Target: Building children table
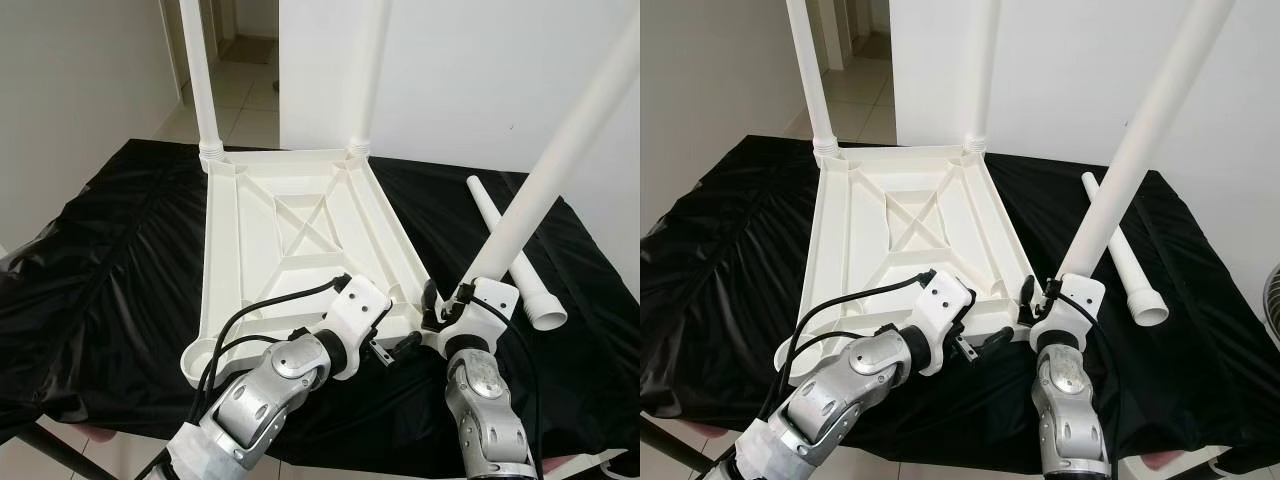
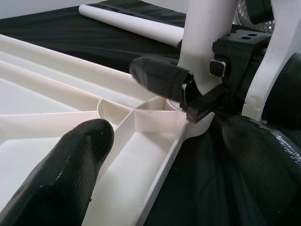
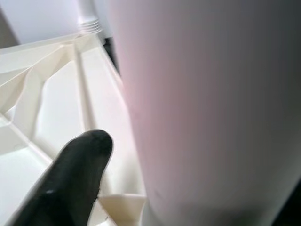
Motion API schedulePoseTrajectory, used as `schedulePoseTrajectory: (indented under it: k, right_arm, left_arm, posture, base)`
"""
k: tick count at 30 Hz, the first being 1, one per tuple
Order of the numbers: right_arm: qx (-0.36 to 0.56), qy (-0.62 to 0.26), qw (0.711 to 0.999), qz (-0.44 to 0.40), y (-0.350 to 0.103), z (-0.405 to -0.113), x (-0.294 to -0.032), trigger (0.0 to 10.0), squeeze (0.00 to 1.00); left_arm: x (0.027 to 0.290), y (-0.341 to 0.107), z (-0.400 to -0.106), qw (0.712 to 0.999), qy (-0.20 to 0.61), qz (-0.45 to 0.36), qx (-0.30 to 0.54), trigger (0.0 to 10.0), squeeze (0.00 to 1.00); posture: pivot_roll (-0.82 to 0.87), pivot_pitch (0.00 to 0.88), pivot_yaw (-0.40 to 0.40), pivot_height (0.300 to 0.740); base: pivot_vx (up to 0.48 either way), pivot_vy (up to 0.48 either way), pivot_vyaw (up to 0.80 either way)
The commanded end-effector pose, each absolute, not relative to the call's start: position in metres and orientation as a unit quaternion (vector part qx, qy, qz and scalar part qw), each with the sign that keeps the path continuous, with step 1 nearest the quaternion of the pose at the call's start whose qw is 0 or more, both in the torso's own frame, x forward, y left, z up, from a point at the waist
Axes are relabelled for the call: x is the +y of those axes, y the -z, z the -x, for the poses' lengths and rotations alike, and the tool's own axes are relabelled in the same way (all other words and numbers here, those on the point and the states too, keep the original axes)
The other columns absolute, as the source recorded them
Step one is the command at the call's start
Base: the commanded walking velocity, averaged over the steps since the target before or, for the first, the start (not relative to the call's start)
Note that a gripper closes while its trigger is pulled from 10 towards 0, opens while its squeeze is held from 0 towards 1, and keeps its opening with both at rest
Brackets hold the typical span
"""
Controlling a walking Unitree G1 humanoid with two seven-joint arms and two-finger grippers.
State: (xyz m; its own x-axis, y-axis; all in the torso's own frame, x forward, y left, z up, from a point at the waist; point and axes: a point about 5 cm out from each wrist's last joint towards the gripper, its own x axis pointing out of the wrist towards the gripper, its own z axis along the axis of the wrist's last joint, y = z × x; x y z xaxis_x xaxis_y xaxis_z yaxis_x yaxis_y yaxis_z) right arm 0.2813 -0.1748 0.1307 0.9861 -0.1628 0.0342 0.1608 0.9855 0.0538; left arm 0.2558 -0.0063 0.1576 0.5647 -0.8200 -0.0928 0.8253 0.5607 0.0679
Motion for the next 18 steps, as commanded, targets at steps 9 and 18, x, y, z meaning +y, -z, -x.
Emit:
schedulePoseTrajectory:
  k: [9, 18]
  right_arm:
    - [-0.01, -0.05, 0.999, -0.011, -0.13, -0.284, -0.179, 10.0, 0.0]
    - [-0.025, -0.159, 0.985, 0.055, -0.138, -0.285, -0.208, 10.0, 0.0]
  left_arm:
    - [-0.01, -0.159, -0.251, 0.864, 0.5, -0.054, 0.021, 10.0, 0.0]
    - [-0.008, -0.159, -0.25, 0.863, 0.5, -0.06, 0.02, 10.0, 0.0]
  posture:
    - [-0.05, 0.0, -0.03, 0.74]
    - [-0.04, 0.005, -0.021, 0.74]
  base:
    - [0.0, 0.0, 0.0]
    - [0.0, 0.0, 0.0]
